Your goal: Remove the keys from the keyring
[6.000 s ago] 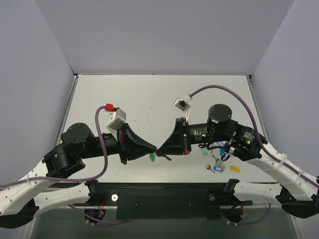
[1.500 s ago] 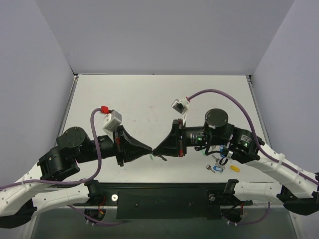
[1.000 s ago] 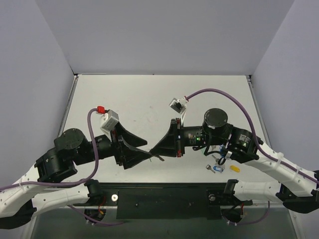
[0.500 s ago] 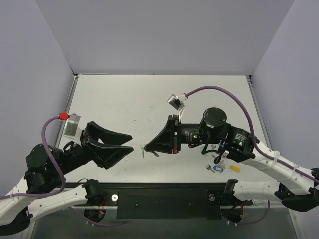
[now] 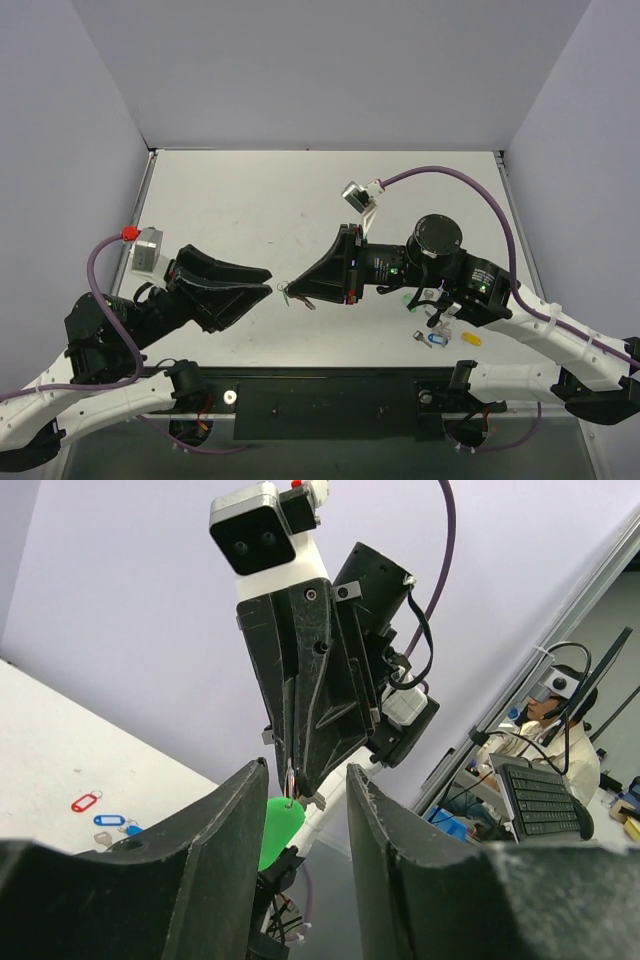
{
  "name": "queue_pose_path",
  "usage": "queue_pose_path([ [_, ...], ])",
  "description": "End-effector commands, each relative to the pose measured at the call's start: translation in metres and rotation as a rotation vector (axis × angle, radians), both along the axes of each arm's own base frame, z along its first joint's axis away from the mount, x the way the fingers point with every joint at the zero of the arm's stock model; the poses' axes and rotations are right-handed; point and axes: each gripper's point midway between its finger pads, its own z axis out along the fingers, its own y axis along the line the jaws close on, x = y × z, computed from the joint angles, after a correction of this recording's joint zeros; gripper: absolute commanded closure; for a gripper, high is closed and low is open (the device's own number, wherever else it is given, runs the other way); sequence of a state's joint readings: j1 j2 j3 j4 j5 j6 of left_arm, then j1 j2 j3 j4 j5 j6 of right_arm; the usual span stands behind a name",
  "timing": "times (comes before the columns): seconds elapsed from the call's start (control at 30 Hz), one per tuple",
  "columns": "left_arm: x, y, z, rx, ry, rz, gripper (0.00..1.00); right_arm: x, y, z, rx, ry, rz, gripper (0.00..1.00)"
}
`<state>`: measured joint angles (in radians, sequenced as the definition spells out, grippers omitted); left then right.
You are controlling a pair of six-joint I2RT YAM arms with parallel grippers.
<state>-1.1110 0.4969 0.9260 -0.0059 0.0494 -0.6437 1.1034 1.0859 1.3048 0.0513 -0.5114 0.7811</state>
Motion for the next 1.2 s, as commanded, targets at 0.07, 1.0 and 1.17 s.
queue_pose_path([
  [0.07, -0.002, -0.001, 0.014, -0.044, -0.019, -0.01, 0.57, -0.004, -0.003, 0.034, 0.106, -0.049, 0.004, 1.0],
  [1.0, 0.006, -0.012, 0.001, 0.02, 0.007, 0.006, 1.0, -0.006, -0.003, 0.029, 0.107, -0.044, 0.009, 1.0],
  [1.17, 0.007, -0.016, -0.008, 0.075, 0.016, -0.001, 1.0, -0.006, -0.003, 0.027, 0.099, -0.042, 0.013, 1.0],
])
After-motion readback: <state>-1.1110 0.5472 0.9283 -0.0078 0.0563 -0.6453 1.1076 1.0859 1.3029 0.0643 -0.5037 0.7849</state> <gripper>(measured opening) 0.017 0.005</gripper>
